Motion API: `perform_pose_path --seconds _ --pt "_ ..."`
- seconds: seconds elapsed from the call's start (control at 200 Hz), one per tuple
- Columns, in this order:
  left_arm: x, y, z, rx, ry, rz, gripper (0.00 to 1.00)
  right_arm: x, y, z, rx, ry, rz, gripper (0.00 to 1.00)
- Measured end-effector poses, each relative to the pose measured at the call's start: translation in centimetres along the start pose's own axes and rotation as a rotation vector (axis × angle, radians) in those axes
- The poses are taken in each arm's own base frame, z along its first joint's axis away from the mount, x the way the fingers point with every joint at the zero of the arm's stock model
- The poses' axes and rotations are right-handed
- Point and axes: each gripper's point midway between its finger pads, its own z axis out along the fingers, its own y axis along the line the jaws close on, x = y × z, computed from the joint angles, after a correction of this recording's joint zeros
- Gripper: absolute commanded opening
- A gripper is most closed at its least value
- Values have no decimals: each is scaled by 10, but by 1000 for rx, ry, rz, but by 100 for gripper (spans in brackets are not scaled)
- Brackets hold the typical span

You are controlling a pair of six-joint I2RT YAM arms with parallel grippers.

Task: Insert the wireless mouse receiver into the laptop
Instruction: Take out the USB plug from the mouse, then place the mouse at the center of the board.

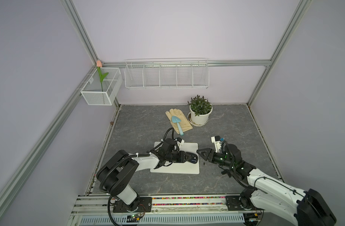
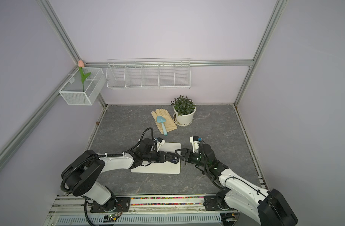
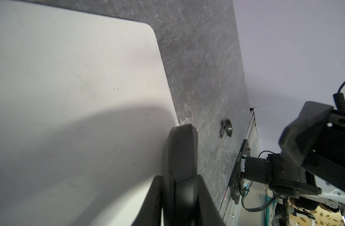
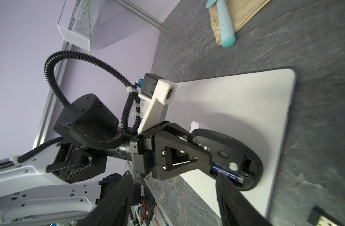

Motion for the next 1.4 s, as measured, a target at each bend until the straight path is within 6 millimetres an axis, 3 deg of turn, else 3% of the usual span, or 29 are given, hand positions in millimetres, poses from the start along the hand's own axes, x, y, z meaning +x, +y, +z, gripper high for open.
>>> perform_pose_path --seconds 0.12,0.255,0.36,0.575,0.68,0.825,1.085,1.27,1.405 --pt "23 -14 6 35 65 13 0 -10 -21 -18 102 -53 21 74" --pt "64 -32 6 61 150 21 0 -13 -46 -33 205 -78 54 76" --pt "94 -30 5 33 209 -9 0 -9 -57 -39 252 -66 66 78" --pt "115 -41 5 16 208 -34 0 -5 -61 -46 271 -60 57 80" --pt "119 -42 4 5 188 -55 0 -6 -56 -50 249 -77 46 82" --pt "117 -35 -5 -23 138 -85 18 -4 -53 -55 235 -85 40 86" --pt "114 -23 -16 -96 94 -96 36 -1 -54 -57 241 -79 42 89" --pt "125 -3 -21 -174 121 -106 50 1 -59 -55 257 -66 44 90" --pt "123 -4 -26 -177 109 -93 63 3 -64 -52 280 -46 42 93"
